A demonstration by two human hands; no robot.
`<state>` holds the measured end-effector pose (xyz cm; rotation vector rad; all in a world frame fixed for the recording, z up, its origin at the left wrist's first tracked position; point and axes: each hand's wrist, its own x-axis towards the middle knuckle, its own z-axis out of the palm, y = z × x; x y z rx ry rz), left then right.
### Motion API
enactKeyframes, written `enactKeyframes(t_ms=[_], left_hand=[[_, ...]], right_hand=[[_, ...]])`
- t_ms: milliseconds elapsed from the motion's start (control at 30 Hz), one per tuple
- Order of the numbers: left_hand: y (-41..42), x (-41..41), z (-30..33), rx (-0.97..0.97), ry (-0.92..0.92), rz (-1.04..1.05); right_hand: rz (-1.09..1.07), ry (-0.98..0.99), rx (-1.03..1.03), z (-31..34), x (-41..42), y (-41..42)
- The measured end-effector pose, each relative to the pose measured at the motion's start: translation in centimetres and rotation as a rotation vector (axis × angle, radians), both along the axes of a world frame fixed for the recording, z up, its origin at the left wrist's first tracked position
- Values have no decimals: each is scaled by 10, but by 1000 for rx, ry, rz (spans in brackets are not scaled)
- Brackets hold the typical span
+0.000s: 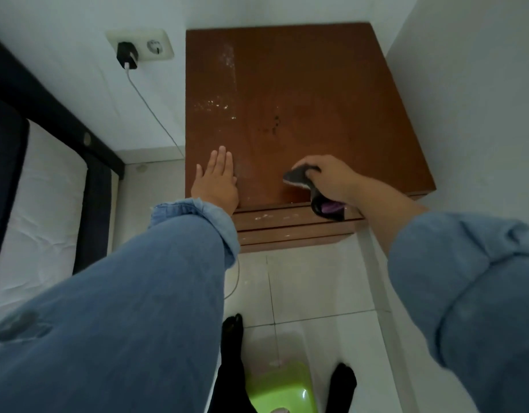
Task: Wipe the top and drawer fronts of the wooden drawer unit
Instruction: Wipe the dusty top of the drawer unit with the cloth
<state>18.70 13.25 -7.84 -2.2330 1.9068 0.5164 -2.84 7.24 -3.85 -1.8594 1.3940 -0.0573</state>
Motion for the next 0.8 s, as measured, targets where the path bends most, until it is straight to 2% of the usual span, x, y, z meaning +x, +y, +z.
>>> enactKeyframes(t_ms=[300,467,600,800], left_hand=[[-3,1,-8,-27,-6,-2],[-3,3,-20,-43,22,9],[-8,8,-26,-50,17,5],[-8,8,-18,-16,2,13]], right_hand=[[-107,-44,-153,7,61,-121],[-123,71,-220,-14,82,-172],[-147,123,-211,-35,87,-180],[-126,17,-187,-48,71,-125]])
